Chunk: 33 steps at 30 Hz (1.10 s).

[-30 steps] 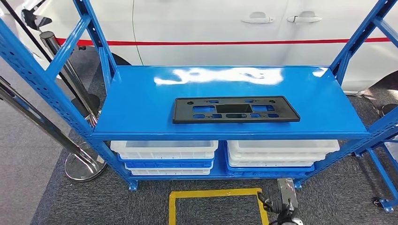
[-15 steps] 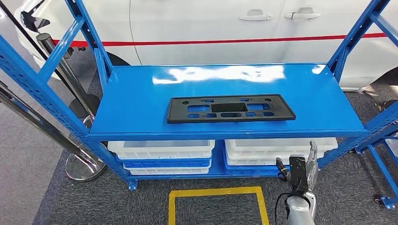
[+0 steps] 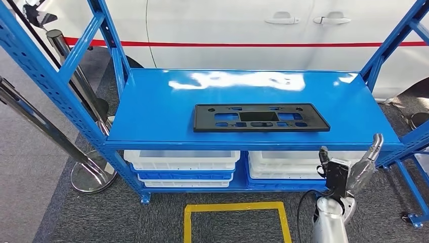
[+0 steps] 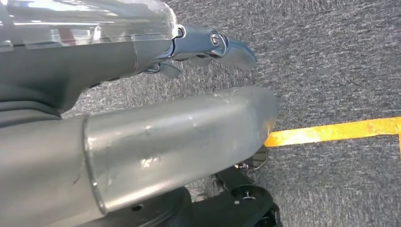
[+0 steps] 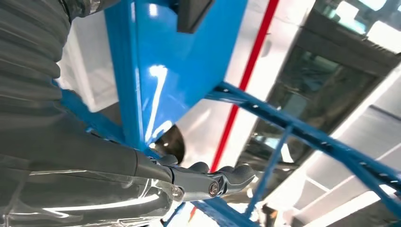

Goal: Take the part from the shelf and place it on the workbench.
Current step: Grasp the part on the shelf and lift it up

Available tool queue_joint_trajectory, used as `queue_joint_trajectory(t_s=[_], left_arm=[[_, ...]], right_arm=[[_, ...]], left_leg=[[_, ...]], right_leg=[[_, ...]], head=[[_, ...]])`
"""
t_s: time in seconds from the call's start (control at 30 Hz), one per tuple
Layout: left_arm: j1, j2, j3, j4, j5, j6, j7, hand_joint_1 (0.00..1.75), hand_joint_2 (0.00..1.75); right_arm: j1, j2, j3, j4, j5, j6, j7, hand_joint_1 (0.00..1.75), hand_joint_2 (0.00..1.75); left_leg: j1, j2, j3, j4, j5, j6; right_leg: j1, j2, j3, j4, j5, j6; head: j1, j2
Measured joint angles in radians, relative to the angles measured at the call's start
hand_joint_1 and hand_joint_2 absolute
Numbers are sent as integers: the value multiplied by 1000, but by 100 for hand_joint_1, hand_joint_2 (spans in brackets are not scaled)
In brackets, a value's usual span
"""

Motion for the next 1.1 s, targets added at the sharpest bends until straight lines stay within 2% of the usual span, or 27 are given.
queue_joint_trajectory(t_s=[0.07,0.1,0.17,0.23,0.27,0.3,0.37,0.4,0.43,0.47,0.53,0.57,0.6,0.63,0.7,0.77,0.8,0.87,0.9,0.93,0.97,1.0,1.07,1.1], left_arm=[[-1,-3,3,0,-3,0,-2,0,0],[-2,-4,4,0,-5,0,-2,0,0],[-6,-7,6,-1,-9,-1,-1,0,0],[-10,-7,7,-1,-16,-4,4,0,0],[-13,-7,7,-2,-21,-6,6,0,0],[-16,-7,7,-2,-24,-8,10,0,0],[-22,-8,7,-2,-31,-12,16,0,0],[-24,-8,7,-2,-35,-14,18,0,0],[-25,-8,7,-2,-38,-15,21,0,0],[-26,-9,7,-2,-40,-15,23,0,0],[-28,-9,6,-3,-44,-17,27,0,0],[-30,-9,6,-3,-46,-19,28,0,0],[-32,-9,6,-4,-49,-22,28,0,0],[-34,-9,6,-5,-51,-26,28,0,0],[-34,-9,5,-6,-55,-33,26,0,0],[-34,-9,5,-6,-55,-39,22,0,0],[-35,-9,4,-6,-56,-41,20,0,0],[-37,-10,2,-6,-56,-46,16,0,0],[-37,-10,2,-6,-56,-48,13,0,0],[-36,-10,1,-6,-56,-51,11,0,0],[-36,-10,1,-6,-57,-54,9,0,0],[-36,-10,0,-6,-58,-56,7,0,0],[-38,-11,-1,-6,-60,-59,3,0,0],[-39,-12,-1,-6,-61,-60,0,0,0]], right_arm=[[3,4,35,-18,85,-6,0,0,175],[4,9,54,-23,151,-7,0,0,175],[11,23,94,-26,304,-9,-1,0,175],[18,43,132,-22,462,-10,0,0,175],[20,55,150,-17,541,-10,1,0,175],[23,66,168,-11,619,-10,2,0,175],[34,84,195,3,757,-10,6,0,175],[42,90,202,9,801,-11,8,0,175],[49,95,206,14,830,-11,8,0,175],[54,98,208,19,842,-11,6,0,175],[58,103,209,24,848,-11,2,0,175],[58,105,209,25,846,-11,1,0,175],[58,106,209,26,842,-12,1,0,175],[59,108,209,25,835,-12,1,0,175],[60,110,209,23,816,-12,1,0,175],[60,111,208,12,799,-12,1,0,175],[60,111,208,6,793,-12,1,0,175],[61,111,206,-4,779,-12,1,0,175],[63,111,204,-9,771,-12,1,0,175],[65,111,202,-16,765,-12,1,0,175],[65,112,199,-24,761,-12,1,0,175],[65,112,196,-33,761,-12,1,0,175],[60,116,189,-47,765,-12,1,0,175],[57,119,184,-52,768,-12,1,0,175]], left_leg=[[-4,0,2,1,-3,-3],[-4,0,1,2,-3,-6],[-4,1,-1,1,-3,-16],[-2,1,-2,3,-9,-27],[-2,1,-9,23,-25,-33],[-1,1,-27,64,-50,-38],[4,1,-86,191,-114,-47],[6,1,-113,245,-131,-51],[8,2,-126,269,-131,-54],[10,2,-120,254,-110,-56],[15,2,-65,136,-41,-58],[15,2,-35,74,-19,-57],[15,2,-17,35,-8,-54],[13,2,-10,17,-9,-50],[11,1,-10,15,-10,-39],[13,2,-8,8,-4,-25],[14,2,-7,5,-2,-19],[14,3,-7,4,-2,-11],[13,3,-7,5,-3,-9],[13,3,-7,5,-3,-9],[12,2,-6,5,-4,-9],[12,2,-3,5,-4,-10],[10,1,0,6,-8,-14],[9,0,0,7,-9,-18]], right_leg=[[6,1,61,-132,55,-14],[10,1,79,-172,65,-19],[16,1,86,-194,64,-23],[11,1,91,-205,70,-31],[7,0,94,-212,74,-35],[4,-1,97,-217,76,-40],[6,-5,98,-218,75,-45],[7,-8,98,-217,74,-46],[7,-9,98,-216,73,-46],[7,-10,98,-213,72,-45],[5,-8,97,-204,65,-40],[7,-6,95,-196,61,-36],[8,-5,91,-191,58,-31],[10,-4,88,-187,57,-26],[10,-3,85,-186,58,-16],[7,-3,77,-165,40,-7],[6,-2,62,-129,17,-3],[6,-1,6,-12,-42,2],[6,-1,-22,45,-62,4],[5,-1,-40,77,-65,5],[5,-1,-41,74,-49,4],[5,-1,-24,35,-17,2],[8,0,37,-96,50,-6],[10,0,60,-145,66,-10]], head=[[0,0],[0,0],[0,0],[0,0],[0,0],[-1,0],[-1,0],[-1,0],[-1,0],[-1,0],[-1,0],[-1,0],[-1,0],[-1,0],[0,0],[0,0],[0,0],[0,0],[0,0],[0,0],[0,0],[0,0],[0,0],[0,0]])
